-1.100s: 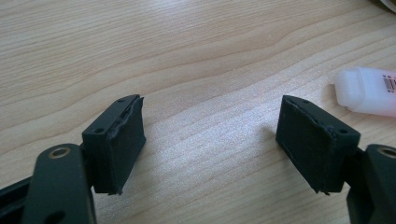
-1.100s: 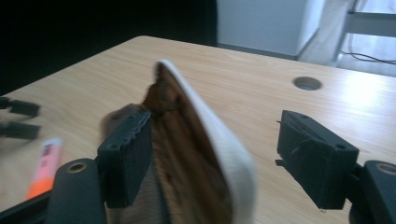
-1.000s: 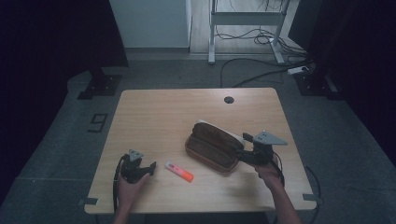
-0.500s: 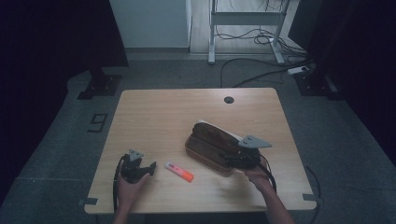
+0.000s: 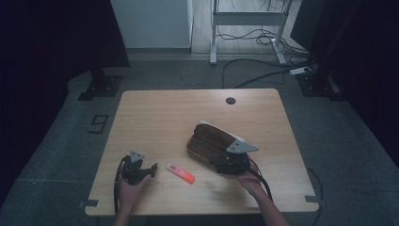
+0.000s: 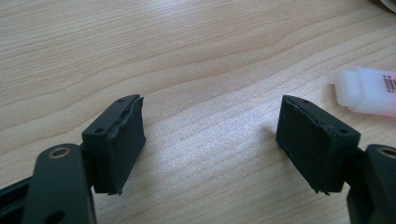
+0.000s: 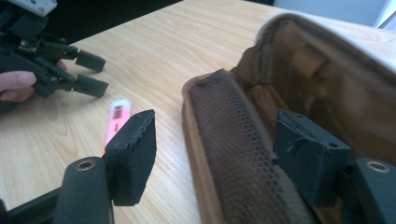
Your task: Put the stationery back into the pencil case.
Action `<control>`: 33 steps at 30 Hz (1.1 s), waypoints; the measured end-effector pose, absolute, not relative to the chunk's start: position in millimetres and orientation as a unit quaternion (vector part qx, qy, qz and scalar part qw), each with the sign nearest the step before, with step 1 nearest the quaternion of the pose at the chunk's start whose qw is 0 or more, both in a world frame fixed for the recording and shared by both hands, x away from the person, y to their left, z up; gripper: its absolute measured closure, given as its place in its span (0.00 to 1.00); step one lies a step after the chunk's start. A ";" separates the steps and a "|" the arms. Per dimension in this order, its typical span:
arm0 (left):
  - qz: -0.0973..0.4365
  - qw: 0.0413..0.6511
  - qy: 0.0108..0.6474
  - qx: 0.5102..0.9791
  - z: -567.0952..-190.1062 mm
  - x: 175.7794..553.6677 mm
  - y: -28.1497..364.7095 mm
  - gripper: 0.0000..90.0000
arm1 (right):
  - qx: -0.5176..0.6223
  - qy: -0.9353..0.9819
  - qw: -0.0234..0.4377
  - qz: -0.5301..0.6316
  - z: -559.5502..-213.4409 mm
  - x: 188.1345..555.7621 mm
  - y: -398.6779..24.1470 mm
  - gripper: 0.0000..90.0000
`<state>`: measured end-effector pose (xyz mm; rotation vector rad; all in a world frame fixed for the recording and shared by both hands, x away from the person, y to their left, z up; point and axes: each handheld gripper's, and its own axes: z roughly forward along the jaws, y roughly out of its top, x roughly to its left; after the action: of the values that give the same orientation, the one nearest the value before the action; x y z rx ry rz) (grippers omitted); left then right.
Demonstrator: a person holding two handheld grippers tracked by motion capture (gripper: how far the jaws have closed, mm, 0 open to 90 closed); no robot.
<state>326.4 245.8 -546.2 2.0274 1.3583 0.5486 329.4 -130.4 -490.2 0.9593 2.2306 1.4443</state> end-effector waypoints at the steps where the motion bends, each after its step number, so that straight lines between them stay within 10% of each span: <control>1: 0.208 0.315 0.515 0.769 -546.2 326.4 245.8 0.26 | 0.335 0.780 0.158 0.505 -490.2 329.4 -130.4 0.34; 33: 0.208 0.315 0.515 0.770 -546.2 326.4 245.8 0.26 | 0.291 0.830 0.099 0.466 -525.9 319.0 -50.9 0.40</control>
<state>326.4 245.8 -546.2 2.0286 1.3564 0.5468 319.0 -50.9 -525.9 0.8619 2.4546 1.3770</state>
